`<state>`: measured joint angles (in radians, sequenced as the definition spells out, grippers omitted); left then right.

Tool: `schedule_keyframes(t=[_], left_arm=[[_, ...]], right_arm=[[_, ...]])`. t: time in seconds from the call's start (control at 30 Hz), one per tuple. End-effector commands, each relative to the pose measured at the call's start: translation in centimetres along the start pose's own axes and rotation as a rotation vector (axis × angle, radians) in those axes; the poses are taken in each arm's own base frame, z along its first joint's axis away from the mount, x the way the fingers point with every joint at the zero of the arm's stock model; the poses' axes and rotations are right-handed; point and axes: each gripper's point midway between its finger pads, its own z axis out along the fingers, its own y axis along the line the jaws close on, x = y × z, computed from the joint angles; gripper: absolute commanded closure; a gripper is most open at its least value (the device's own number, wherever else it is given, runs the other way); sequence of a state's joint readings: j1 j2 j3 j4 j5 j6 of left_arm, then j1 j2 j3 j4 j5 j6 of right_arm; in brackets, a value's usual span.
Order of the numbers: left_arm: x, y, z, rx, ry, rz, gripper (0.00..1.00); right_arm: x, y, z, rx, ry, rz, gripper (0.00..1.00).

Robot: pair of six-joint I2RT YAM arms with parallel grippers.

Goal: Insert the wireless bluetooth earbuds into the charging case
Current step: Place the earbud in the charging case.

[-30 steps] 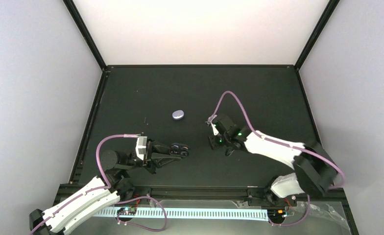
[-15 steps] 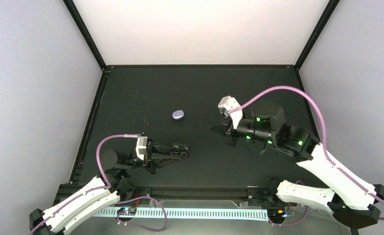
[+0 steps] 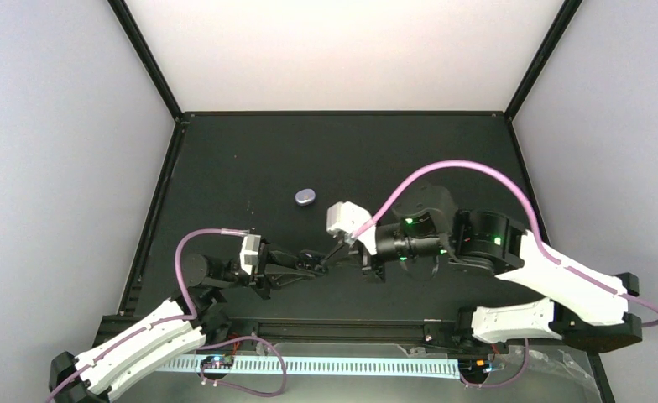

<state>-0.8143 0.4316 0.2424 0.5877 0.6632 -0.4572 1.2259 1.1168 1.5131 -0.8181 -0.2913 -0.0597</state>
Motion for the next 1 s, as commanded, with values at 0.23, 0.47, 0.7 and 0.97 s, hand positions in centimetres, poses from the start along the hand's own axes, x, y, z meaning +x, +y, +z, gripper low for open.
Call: schedule_keyframes(t=[0.23,0.47,0.7,0.97], left_arm=[[-0.6,-1.9,0.6,0.111,0.005,0.005,0.99],[-0.3,-2.0,0.7,0.121,0.015,-0.003,0.99],[-0.3,-2.2,0.8,0.127,0.019,0.0,0.98],[-0.2,-2.2,0.8,0.123,0.02,0.002,0.98]], right_arm=[[0.4,1.3,3.0,-0.006,0.058,-0.102,0.99],[0.8,0.8,4.1,0.012,0.07,-0.117,0.99],[1.1,0.7,5.2,0.004,0.094,-0.131,0.99],[1.6,0.6,5.6,0.003,0.106,-0.128,0.99]])
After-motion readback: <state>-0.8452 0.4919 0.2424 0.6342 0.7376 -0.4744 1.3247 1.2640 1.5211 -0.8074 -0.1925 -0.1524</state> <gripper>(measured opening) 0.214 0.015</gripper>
